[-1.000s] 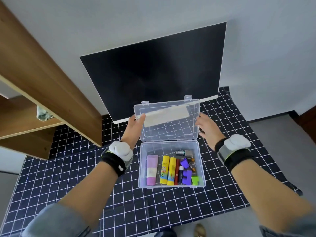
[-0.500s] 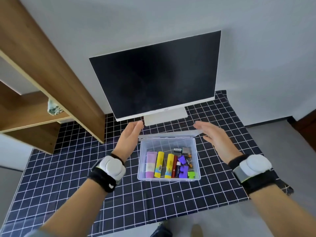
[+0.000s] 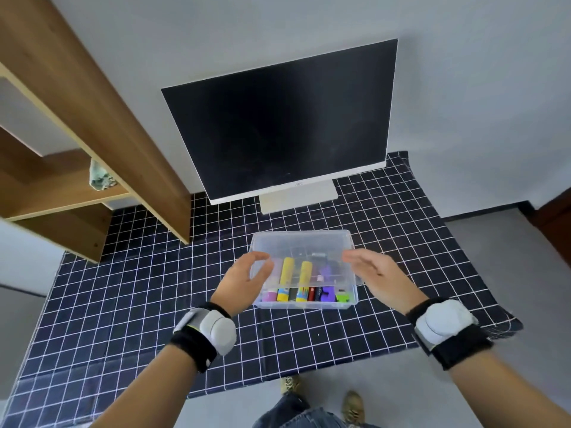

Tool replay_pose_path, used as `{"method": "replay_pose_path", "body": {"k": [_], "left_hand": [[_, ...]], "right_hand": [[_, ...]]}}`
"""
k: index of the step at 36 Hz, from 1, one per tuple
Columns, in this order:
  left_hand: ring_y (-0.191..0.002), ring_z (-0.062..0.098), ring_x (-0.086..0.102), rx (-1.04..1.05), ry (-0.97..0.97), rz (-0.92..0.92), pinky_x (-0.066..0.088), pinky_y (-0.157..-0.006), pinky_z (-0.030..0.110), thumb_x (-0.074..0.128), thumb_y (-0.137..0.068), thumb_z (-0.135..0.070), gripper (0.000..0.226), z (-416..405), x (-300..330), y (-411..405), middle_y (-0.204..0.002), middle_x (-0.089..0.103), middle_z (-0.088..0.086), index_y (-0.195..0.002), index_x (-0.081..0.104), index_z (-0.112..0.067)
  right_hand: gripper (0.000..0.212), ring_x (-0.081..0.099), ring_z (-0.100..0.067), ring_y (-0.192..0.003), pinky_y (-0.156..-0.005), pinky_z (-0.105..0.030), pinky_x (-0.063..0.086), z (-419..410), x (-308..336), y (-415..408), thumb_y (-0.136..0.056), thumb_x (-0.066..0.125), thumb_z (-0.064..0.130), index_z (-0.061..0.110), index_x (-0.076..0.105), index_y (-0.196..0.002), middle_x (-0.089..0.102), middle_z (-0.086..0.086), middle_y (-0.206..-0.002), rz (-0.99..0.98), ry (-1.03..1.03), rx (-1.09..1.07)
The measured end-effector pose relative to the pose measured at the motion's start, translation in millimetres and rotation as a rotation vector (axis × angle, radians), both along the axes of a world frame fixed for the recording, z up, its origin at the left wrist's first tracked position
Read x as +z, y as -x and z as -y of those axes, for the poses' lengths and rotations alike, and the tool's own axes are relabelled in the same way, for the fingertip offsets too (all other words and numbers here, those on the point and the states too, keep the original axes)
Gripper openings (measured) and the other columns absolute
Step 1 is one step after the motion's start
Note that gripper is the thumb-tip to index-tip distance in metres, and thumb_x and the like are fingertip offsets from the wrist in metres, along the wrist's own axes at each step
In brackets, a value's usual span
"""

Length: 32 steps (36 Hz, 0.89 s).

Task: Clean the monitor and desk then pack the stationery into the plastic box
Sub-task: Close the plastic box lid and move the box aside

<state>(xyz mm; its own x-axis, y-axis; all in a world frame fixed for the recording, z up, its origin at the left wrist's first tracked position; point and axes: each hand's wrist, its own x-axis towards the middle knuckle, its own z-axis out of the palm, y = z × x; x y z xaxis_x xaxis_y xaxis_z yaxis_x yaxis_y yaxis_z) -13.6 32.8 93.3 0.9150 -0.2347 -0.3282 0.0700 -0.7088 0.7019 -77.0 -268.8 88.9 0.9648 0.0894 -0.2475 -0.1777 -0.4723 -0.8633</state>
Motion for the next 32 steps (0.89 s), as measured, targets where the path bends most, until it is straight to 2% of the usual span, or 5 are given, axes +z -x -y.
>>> {"method": "replay_pose_path", "body": {"k": [9,12,16,22,32], "left_hand": [[-0.136,0.014,0.042,-0.108,-0.144,0.061,0.031,-0.115,0.045,0.046,-0.101,-0.045,0.038,-4.4,-43.5,18.8,-0.147,0.045,-0.01,-0.135,0.053,-0.03],[-0.143,0.014,0.035,-0.129,-0.185,0.035,0.026,-0.118,0.046,0.041,-0.102,-0.048,0.043,-5.9,-53.3,20.9,-0.155,0.037,-0.01,-0.141,0.048,-0.032],[-0.148,0.013,0.027,-0.137,-0.205,0.022,0.022,-0.12,0.045,0.039,-0.104,-0.045,0.044,-8.6,-61.1,20.8,-0.158,0.033,-0.01,-0.144,0.047,-0.031],[-0.145,0.011,0.031,-0.203,-0.254,0.054,0.024,-0.119,0.044,0.041,-0.102,-0.048,0.045,-16.4,-65.1,16.3,-0.157,0.033,-0.015,-0.144,0.047,-0.032],[-0.148,0.012,0.02,-0.345,-0.355,0.091,0.024,-0.119,0.042,0.075,-0.079,-0.056,0.086,-23.8,-69.6,9.3,-0.162,0.019,-0.017,-0.151,0.032,-0.038]], "right_hand": [[0.038,0.053,0.005,-0.12,-0.099,-0.003,0.035,-6.3,-25.2,10.8,-0.1,0.046,0.007,0.02,0.057,-0.133,0.061,0.011,-0.133,0.021,0.157,0.076],[0.037,0.053,0.003,-0.12,-0.102,-0.011,0.04,-6.4,-34.5,13.3,-0.099,0.046,0.011,0.021,0.058,-0.133,0.06,0.011,-0.134,-0.004,0.191,0.098],[0.04,0.059,0.016,-0.087,-0.082,-0.012,0.048,-7.7,-40.2,15.9,-0.098,0.047,0.012,0.025,0.055,-0.135,0.059,0.015,-0.13,-0.037,0.235,0.12],[0.051,0.05,-0.007,-0.128,-0.109,-0.03,0.042,-0.7,-59.1,15.6,-0.091,0.057,0.021,0.035,0.048,-0.14,0.05,0.018,-0.142,-0.06,0.354,0.186],[0.073,0.03,-0.003,-0.13,-0.103,-0.029,0.042,-9.7,-66.2,7.9,-0.076,0.071,0.05,0.031,0.044,-0.141,0.037,0.021,-0.142,0.085,0.465,0.261]]}}
